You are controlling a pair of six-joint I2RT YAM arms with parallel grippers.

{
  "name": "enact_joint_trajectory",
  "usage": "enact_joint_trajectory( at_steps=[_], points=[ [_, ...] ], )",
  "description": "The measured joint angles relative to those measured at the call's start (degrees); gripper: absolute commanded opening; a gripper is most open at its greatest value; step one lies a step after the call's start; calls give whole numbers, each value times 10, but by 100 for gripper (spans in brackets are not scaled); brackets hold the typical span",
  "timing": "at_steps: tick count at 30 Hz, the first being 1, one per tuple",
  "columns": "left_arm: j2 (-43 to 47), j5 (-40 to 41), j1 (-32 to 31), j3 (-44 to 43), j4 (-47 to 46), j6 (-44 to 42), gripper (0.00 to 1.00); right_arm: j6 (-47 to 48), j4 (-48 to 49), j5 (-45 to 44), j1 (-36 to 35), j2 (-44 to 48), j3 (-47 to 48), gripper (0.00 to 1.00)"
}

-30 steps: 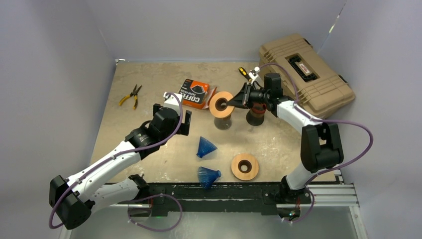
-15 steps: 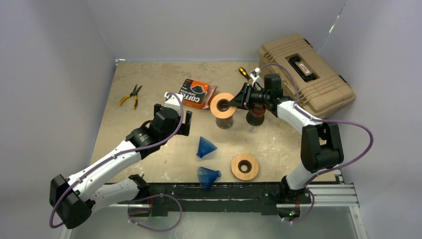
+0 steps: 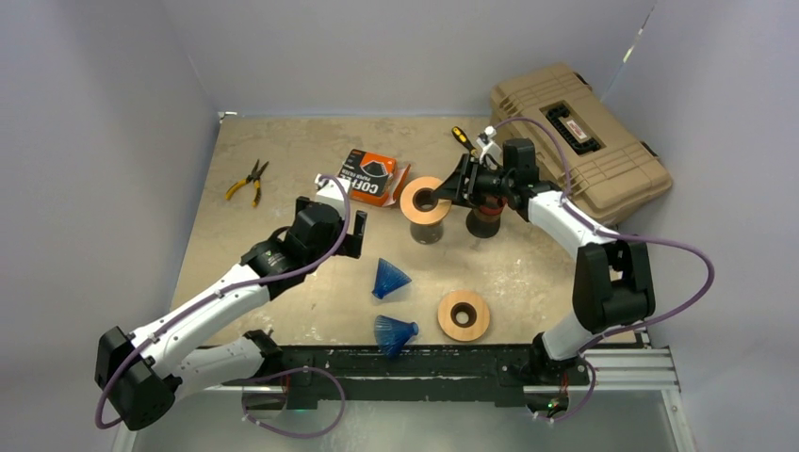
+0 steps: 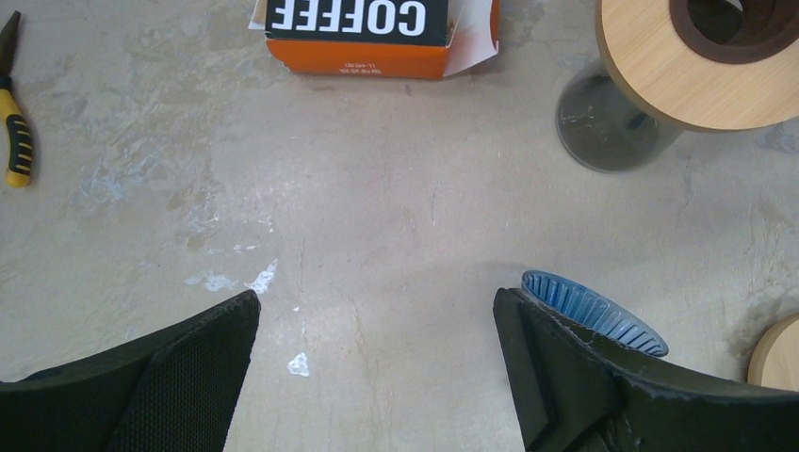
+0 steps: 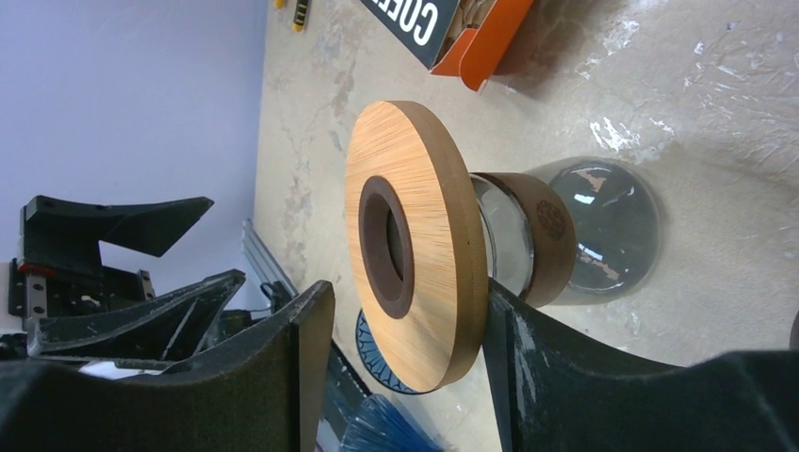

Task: Place the coffee filter in the dripper
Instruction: Place the dripper holder onto the coffee server, then adjust the dripper holder at the coffee server.

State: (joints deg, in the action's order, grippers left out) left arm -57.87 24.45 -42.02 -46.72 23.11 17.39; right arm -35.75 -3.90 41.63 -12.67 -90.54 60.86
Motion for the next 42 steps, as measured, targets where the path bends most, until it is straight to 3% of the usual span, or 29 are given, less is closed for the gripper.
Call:
enact_joint_trajectory(
  at_steps=[9,12,18,26,32,42],
  points=[
    [-24,-25,0,0,-2,10,95,29,-51,-42,0,20,27,88],
    [-38,-37,0,0,-11,23,95,41,-64,-69,0,40,32,92],
    [-66,-71,0,0,-45,62,96,59,-76,-105,0,78,32,93],
    [-142,-178,18,-28,-142,134,85,76,-96,-129,0,89,32,92],
    [-216,-282,65,-53,-229,191,82,80,-97,-175,0,148,31,92],
    [-328,-370,74,-109,-312,226,71,91,-121,-210,0,198,31,91]
  ],
)
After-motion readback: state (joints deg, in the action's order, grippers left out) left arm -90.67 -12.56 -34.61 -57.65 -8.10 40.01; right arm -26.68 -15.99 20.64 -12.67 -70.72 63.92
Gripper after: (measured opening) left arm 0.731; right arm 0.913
